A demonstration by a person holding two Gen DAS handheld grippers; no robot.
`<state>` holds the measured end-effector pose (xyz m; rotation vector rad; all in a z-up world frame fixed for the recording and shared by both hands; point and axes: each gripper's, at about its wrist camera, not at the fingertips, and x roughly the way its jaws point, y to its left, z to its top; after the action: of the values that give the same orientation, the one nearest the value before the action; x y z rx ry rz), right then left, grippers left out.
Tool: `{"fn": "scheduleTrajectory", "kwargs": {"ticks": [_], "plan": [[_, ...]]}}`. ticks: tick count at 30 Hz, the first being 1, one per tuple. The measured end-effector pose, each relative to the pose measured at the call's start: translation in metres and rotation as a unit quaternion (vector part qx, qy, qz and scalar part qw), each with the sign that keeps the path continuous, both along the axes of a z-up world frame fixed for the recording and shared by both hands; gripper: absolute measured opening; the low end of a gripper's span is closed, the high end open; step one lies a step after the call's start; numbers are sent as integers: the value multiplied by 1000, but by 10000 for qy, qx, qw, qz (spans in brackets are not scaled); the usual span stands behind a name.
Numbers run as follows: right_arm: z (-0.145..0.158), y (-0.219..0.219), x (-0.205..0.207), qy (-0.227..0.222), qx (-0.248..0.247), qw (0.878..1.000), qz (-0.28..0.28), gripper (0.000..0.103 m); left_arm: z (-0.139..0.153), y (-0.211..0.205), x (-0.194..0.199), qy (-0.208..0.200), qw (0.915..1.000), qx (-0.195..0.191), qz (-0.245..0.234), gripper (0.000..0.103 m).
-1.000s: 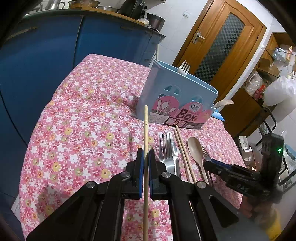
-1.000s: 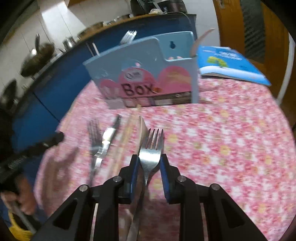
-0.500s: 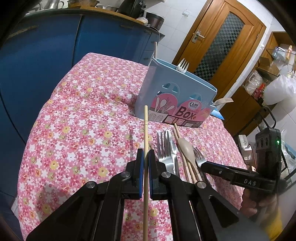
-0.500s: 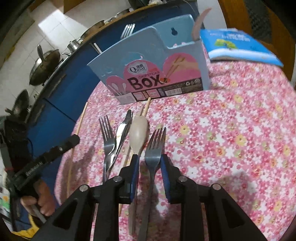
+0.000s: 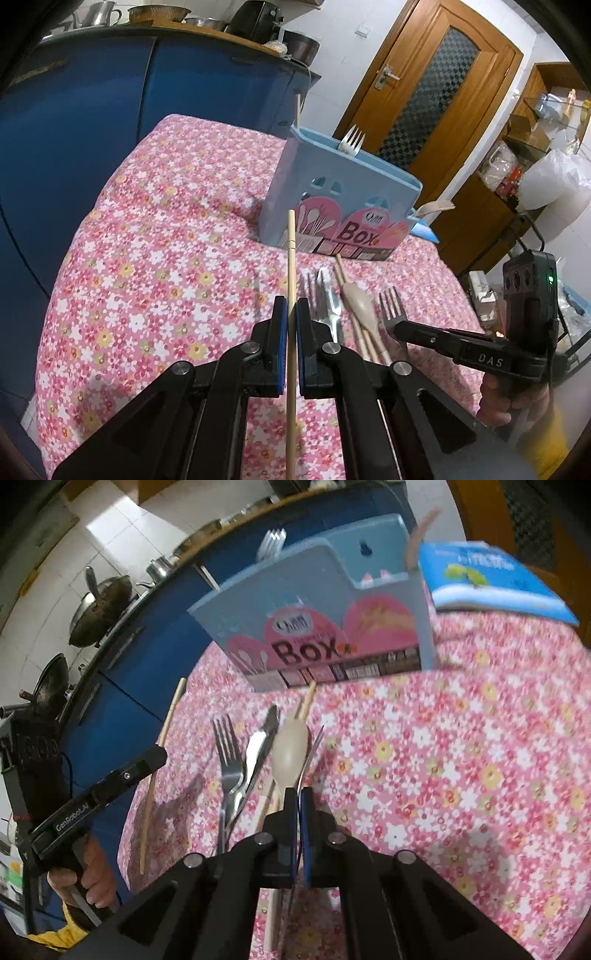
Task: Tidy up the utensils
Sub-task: 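Grasp a metal fork with the right tool while the left tool holds the chopstick, then lift the chopstick and metal fork and carry both over the caddy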
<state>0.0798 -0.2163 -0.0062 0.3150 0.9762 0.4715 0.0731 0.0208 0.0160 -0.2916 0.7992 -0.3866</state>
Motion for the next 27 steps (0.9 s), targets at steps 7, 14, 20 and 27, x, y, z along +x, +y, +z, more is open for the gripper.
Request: {"fn": "scheduleTrajectory", "kwargs": {"ticks": [7, 14, 20, 27], "plan": [[43, -2, -13, -1207, -132, 9923, -253, 3, 25, -11, 8, -469, 9989, -71, 7, 2], [78, -13, -10, -2125, -214, 9745, -690, 3, 58, -23, 32, -997, 9944, -232, 257, 2], [104, -25, -1, -2447, -259, 9657, -824, 3, 90, -31, 54, -1640, 9848, -309, 477, 2], [132, -32, 16, -2762, -525, 9549, -951, 3, 114, -45, 85, -2184, 9733, -308, 627, 2]]}}
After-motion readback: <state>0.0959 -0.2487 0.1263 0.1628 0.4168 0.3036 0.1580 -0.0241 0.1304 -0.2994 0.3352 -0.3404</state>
